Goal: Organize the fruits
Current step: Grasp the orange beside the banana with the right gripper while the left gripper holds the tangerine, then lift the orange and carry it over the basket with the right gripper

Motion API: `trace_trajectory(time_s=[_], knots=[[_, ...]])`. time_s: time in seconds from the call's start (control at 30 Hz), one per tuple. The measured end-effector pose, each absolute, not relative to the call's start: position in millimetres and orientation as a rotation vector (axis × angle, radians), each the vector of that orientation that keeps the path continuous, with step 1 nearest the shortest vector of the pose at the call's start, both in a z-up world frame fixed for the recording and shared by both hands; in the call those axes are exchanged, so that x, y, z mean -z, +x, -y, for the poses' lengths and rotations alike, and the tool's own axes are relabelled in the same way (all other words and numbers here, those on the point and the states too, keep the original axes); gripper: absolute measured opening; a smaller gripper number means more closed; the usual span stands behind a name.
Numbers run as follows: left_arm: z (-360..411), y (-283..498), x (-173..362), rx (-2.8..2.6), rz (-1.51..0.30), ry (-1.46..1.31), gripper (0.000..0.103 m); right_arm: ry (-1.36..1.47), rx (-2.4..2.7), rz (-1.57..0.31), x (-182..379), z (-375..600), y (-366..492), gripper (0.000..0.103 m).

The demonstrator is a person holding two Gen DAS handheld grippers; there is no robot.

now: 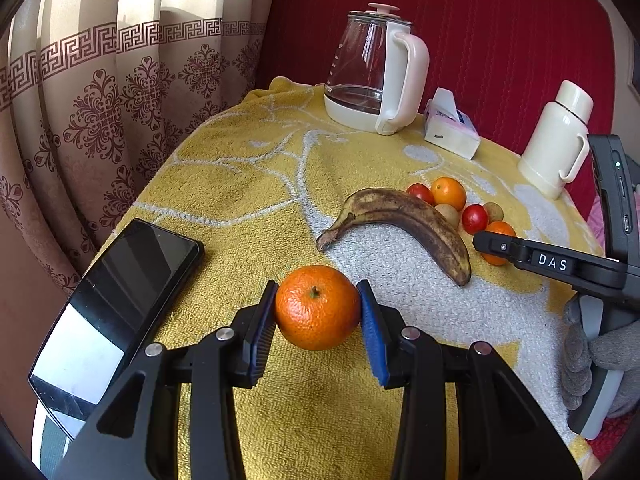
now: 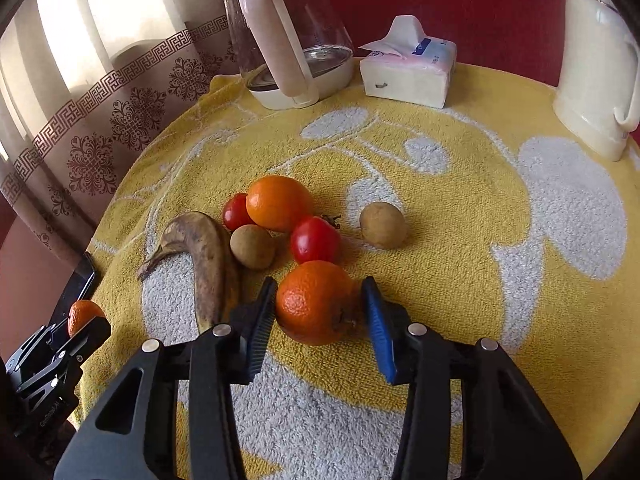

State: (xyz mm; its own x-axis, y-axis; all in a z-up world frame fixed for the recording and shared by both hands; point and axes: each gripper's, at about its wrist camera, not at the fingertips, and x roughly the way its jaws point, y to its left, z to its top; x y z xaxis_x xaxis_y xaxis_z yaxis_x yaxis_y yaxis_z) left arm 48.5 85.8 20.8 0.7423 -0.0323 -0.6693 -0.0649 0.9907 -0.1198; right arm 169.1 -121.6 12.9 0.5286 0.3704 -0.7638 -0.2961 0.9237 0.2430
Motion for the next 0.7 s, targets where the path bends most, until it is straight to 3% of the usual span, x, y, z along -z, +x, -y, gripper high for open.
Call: trace_trajectory(time_s=[0.1, 0.7], knots=[[-86.5, 49.9, -19.3, -0.013, -0.743, -0.143, 0.040, 0.094, -0.403, -0.929, -13.7, 122.3, 167.8, 0.039], [-87.3, 51.8, -17.6, -0.006, -0.755, -0.148, 0.040, 0.165, -0.404, -0.890, -32.6, 145.5, 130.3, 0.039]])
